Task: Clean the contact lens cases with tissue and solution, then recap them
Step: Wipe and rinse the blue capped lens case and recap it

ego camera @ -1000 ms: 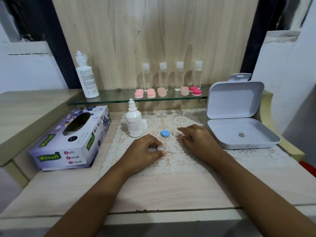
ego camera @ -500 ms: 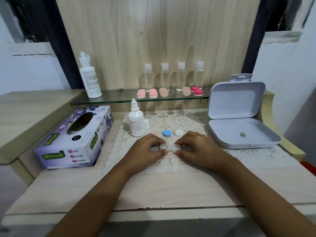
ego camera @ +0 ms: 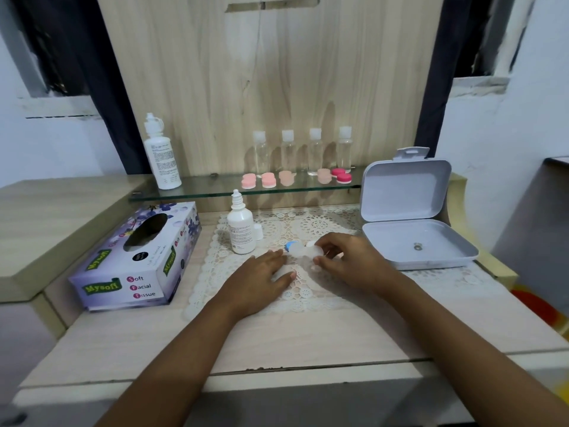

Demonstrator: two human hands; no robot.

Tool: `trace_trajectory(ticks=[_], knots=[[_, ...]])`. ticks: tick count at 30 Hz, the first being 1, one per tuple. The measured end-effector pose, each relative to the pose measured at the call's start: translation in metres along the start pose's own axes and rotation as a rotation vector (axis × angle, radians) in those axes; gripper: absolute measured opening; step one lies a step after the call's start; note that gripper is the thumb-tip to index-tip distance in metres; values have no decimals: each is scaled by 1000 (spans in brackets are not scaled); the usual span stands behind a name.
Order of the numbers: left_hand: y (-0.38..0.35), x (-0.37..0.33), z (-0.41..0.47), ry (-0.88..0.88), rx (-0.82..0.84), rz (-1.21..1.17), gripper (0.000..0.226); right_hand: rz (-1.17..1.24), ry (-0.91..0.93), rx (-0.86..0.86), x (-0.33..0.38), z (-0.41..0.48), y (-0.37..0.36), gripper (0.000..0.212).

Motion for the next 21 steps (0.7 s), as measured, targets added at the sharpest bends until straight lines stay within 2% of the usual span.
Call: trace_trajectory(ticks=[7, 15, 21], knots=[[0, 0, -3, 20, 16, -7, 56, -51, -18, -86, -8, -15, 38, 27], [4, -6, -8, 19, 10, -34, 55, -224, -58, -185, -45, -39, 84, 23], [3, -4, -5, 16, 9, -26, 54, -526, -140, -105, -69, -47, 99, 23]])
Point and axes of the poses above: each hand's wrist, its own z-axis towards the middle knuckle, its own y-axis out of the back of the hand, x = y × z, the point moved 5 cm from there along z, towards the middle knuckle, and after that the axes turned 12 degrees about x, right-handed, at the moved point
